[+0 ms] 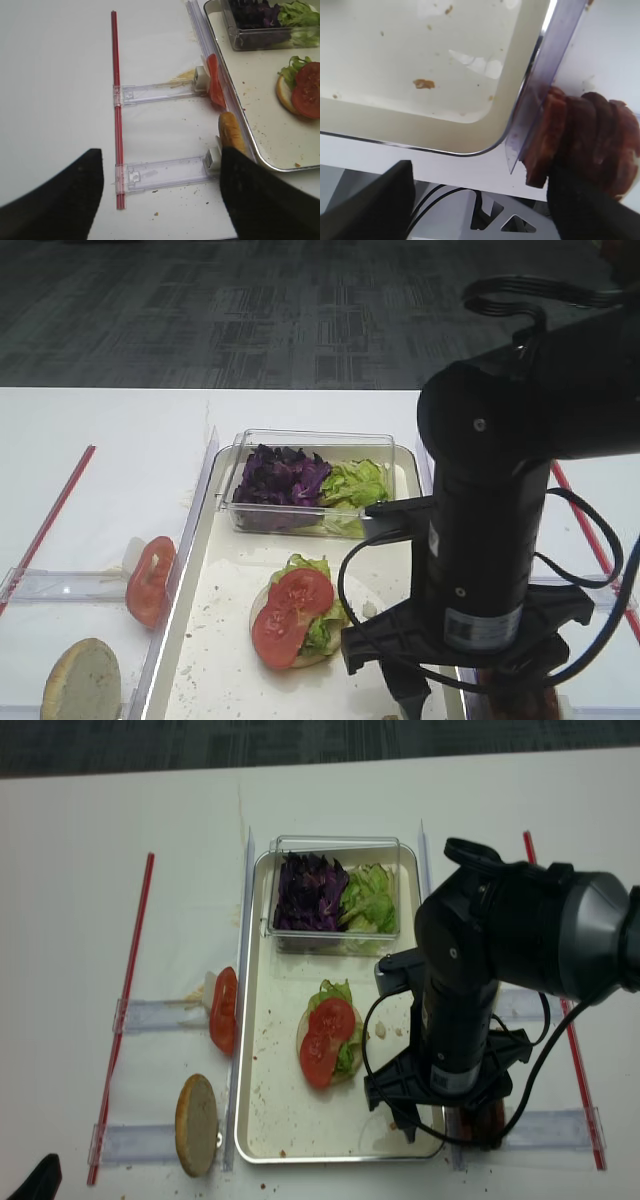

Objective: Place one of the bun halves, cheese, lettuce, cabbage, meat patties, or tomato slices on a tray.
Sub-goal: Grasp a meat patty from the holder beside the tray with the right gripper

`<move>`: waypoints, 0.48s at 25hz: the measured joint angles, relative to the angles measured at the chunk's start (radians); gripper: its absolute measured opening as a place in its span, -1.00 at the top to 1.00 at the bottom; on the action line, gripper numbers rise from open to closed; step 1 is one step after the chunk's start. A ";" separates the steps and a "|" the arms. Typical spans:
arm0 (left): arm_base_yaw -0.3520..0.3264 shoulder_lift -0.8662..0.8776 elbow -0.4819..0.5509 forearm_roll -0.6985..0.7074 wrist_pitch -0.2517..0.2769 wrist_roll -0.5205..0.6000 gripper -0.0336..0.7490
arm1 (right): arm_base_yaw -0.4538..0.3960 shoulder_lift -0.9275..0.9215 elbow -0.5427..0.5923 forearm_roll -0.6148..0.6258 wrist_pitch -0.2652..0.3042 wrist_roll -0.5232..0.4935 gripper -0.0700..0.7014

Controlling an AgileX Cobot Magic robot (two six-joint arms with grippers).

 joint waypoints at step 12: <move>0.000 0.000 0.000 0.000 0.000 0.000 -0.34 | -0.006 0.036 -0.004 -0.007 -0.005 0.002 -0.67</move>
